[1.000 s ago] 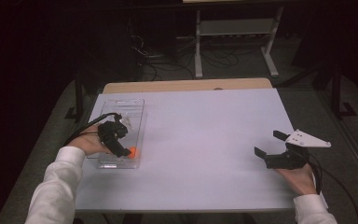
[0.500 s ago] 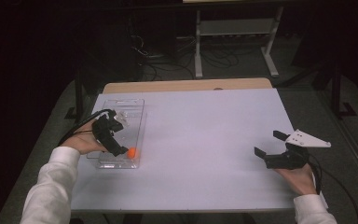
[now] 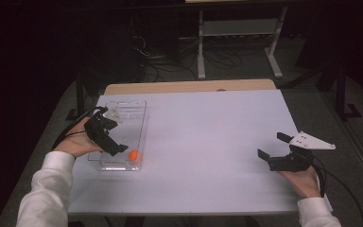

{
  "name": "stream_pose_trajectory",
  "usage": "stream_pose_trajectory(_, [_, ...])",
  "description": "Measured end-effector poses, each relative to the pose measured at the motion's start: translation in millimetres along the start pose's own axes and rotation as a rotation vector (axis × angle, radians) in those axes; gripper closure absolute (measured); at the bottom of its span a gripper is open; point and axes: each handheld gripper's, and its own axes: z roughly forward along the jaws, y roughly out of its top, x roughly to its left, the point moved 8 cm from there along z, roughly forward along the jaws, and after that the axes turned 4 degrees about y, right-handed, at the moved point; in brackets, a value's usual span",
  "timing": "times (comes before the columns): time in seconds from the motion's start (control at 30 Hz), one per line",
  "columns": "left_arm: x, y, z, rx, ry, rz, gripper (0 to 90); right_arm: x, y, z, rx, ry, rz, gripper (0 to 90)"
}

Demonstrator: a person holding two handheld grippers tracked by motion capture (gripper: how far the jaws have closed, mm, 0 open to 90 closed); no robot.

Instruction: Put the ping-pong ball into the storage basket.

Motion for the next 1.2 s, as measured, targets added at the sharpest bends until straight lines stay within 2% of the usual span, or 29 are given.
stream_pose_trajectory(0.07, [0.5,-0.3,-2.5,-0.026,0.000,-0.016,0.0,0.0,0.0,-0.1,0.000,-0.001,0.000,0.0])
stream_pose_trajectory(0.37, [2.1,-8.4,-11.5,-0.083,0.022,-0.058,0.0,-0.8,-0.2,-0.3,-0.001,-0.002,0.001,0.0])
stream_pose_trajectory(0.6, [3.4,-11.3,-21.0,-0.168,0.036,-0.100,0.0,-0.3,-0.5,-0.1,0.001,-0.002,0.001,0.0])
stream_pose_trajectory(0.93, [-2.7,-14.3,-29.8,-0.257,0.070,-0.111,0.0,0.0,-0.8,0.3,0.003,-0.001,-0.001,0.0])
stream_pose_trajectory(1.2, [-6.5,-20.2,-30.8,-0.329,0.082,-0.152,0.0,-0.3,-1.3,0.5,0.006,-0.003,-0.002,0.0])
